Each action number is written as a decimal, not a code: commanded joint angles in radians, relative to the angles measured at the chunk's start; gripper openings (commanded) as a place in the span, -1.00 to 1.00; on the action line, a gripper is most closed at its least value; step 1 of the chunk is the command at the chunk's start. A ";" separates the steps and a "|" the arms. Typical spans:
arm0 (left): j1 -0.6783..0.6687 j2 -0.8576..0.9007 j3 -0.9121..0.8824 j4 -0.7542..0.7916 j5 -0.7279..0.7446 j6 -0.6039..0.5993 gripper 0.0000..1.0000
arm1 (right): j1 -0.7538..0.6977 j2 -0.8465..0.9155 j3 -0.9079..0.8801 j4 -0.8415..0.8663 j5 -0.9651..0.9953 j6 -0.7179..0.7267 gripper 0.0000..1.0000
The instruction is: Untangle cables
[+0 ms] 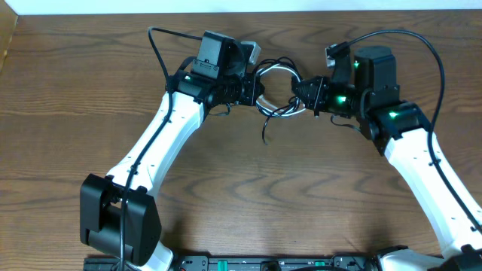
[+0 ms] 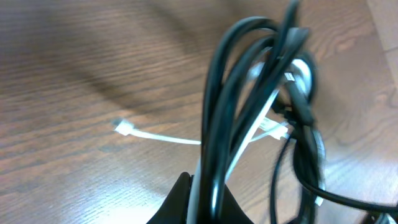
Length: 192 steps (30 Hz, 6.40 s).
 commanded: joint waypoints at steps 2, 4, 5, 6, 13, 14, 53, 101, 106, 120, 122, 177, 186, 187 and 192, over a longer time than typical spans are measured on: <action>0.004 -0.009 0.002 0.001 0.117 0.029 -0.85 | -0.003 0.056 0.006 0.009 0.026 -0.016 -0.98; 0.004 -0.009 0.002 0.001 0.153 0.029 -0.85 | 0.001 0.088 0.006 0.020 0.026 -0.016 -0.98; 0.004 -0.009 0.002 0.001 0.171 0.028 -0.85 | 0.006 0.106 0.006 0.031 0.026 -0.016 -0.98; 0.004 -0.009 0.002 0.001 0.191 0.028 -0.85 | 0.013 0.122 0.006 0.044 0.026 -0.016 -0.98; 0.005 -0.010 0.002 0.005 0.376 0.021 -0.85 | 0.064 0.267 0.006 0.172 0.026 0.013 -0.98; 0.005 -0.009 0.002 0.007 0.397 0.021 -0.85 | 0.064 0.280 0.006 0.187 0.026 0.022 -0.98; 0.112 -0.009 0.002 0.249 0.135 -0.844 -0.85 | -0.034 0.006 0.006 -0.150 -0.186 -0.327 -0.33; 0.089 -0.009 0.002 0.264 0.913 -0.154 -0.85 | 0.030 0.085 0.003 0.246 0.042 0.052 -0.98; 0.053 -0.009 0.002 0.265 0.919 -0.154 -0.85 | 0.056 0.126 0.003 0.305 0.082 0.130 -0.98; 0.094 -0.009 0.002 0.272 0.889 -0.155 -0.85 | 0.012 0.135 0.003 0.267 0.029 0.203 0.08; 0.112 -0.009 0.002 0.272 0.854 -0.155 -0.85 | -0.015 0.129 0.003 0.262 -0.037 0.196 0.13; 0.174 -0.009 0.002 0.234 0.827 -0.661 -0.85 | -0.049 0.378 0.001 0.321 -0.060 -0.382 -0.33; 0.174 -0.009 0.002 0.216 0.820 -0.554 -0.85 | -0.140 0.280 0.002 0.365 -0.047 -0.362 -0.94; 0.174 -0.009 0.001 0.207 0.820 -0.531 -0.85 | -0.155 0.259 0.002 0.364 -0.056 -0.355 -0.98; 0.174 -0.009 0.001 0.126 0.818 -0.391 -0.85 | -0.217 0.148 0.002 0.359 -0.145 -0.329 -0.98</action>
